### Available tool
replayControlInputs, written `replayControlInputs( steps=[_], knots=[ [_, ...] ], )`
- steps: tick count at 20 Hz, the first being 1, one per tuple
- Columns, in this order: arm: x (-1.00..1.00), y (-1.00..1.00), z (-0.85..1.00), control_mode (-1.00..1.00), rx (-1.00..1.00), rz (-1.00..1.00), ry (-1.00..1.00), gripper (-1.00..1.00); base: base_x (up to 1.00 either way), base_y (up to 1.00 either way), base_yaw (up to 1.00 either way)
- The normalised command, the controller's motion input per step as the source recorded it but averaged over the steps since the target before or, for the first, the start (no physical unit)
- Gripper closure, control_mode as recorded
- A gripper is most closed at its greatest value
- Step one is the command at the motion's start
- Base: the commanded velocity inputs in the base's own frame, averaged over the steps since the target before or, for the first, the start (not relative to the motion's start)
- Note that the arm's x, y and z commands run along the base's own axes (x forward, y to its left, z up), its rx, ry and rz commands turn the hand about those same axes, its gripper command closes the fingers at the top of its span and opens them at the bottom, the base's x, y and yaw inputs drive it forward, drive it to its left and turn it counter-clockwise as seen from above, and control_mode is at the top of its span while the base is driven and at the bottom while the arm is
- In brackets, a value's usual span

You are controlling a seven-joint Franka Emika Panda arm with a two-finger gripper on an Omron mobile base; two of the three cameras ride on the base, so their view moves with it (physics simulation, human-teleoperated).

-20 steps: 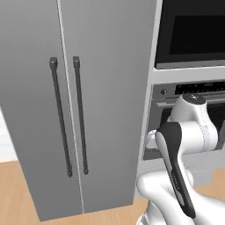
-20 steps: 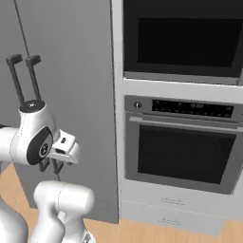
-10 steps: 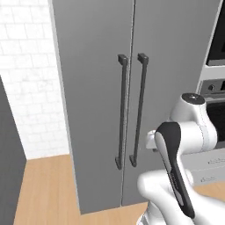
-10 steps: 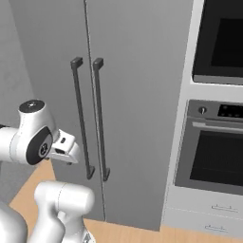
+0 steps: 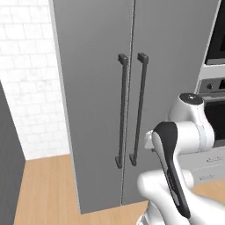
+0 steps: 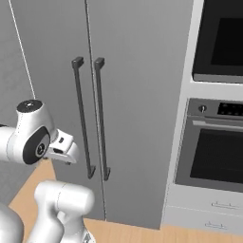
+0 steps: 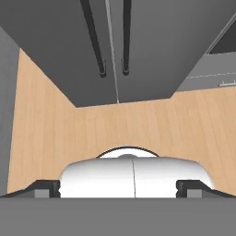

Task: Grab a lemon wedge from the fridge and one ice cube from the ice bowl, and put them in the glass of lemonade.

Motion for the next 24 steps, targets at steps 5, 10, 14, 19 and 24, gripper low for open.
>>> replayControlInputs(
  steps=[5, 10, 14, 19, 24],
  knots=[
    [0.0, 0.0, 0.0, 1.0, 0.0, 0.0, 0.0, -1.0, -0.01, -0.3, -0.01],
    [0.0, 0.0, 0.0, 1.0, 0.0, 0.0, 0.0, -1.0, -0.38, 0.0, 0.0],
    [0.0, 0.0, 0.0, 1.0, 0.0, 0.0, 0.0, -1.0, -0.55, 0.0, 0.0],
    [-0.17, 0.0, 0.05, -1.0, 0.0, 0.0, -0.05, -1.0, -0.26, 0.0, 0.0],
    [-0.53, 0.0, 0.36, -1.0, 0.0, 0.0, -0.3, -1.0, 0.0, 0.0, 0.0]
  ],
)
